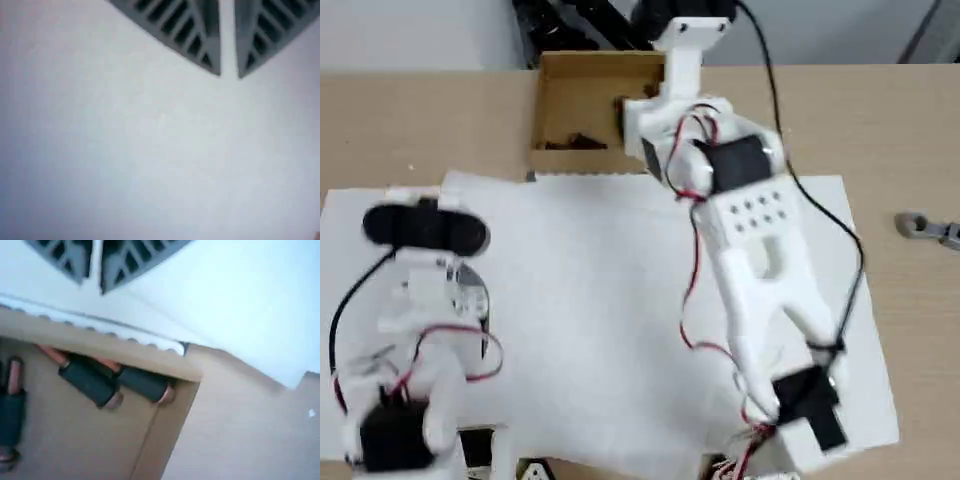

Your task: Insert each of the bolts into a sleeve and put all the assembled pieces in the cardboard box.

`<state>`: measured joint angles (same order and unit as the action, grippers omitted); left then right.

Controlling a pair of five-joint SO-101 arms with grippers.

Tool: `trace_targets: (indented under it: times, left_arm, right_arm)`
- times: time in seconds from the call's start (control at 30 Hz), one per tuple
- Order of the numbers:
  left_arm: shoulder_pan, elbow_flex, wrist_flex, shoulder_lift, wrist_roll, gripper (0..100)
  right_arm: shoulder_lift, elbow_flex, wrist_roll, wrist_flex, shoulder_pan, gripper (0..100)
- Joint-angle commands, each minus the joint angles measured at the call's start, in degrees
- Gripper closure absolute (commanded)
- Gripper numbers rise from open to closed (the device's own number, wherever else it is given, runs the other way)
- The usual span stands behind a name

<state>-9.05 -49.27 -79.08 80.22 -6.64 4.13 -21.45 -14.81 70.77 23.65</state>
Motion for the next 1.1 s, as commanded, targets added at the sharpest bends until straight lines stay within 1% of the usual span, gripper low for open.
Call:
trace_targets:
  times: [0.0,0.1,0.27,0.4,0.5,0.7,0.83,0.97,1.07]
  left_arm:
    - [-0.4,-4.4,1.9,7.0,-0.4,99]
    - [-0.4,-7.6,2.8,10.6,-1.0,99]
    - [-0.4,-9.6,3.4,12.9,-5.5,99]
    - [-0.4,-10.0,3.4,12.9,-4.9,99]
    - [-0.4,-10.5,3.5,12.9,-4.9,99]
    - [-0.4,-13.6,3.6,13.0,-5.2,98]
    - [-0.4,-13.8,3.6,13.0,-5.3,98]
    - [-0.4,-15.8,3.6,13.0,-5.3,98]
    - [-0.4,-18.2,3.6,13.0,-5.3,98]
  right_arm:
    - [8.7,-2.1,-0.4,5.9,0.0,99.0]
    - [14.5,-2.1,-0.4,11.0,-0.1,99.0]
    - [24.4,-2.0,-0.4,18.6,-0.1,99.0]
    - [32.5,-2.0,-0.4,23.7,-0.1,99.0]
    - [39.3,1.0,-0.4,24.1,-0.2,99.0]
    - [57.0,21.8,-0.4,23.1,-0.2,99.0]
    - [72.4,38.9,0.2,17.2,-0.2,99.1]
    - [89.9,56.7,8.6,9.6,-0.2,99.5]
    - [100.9,68.2,12.7,8.7,-0.2,99.5]
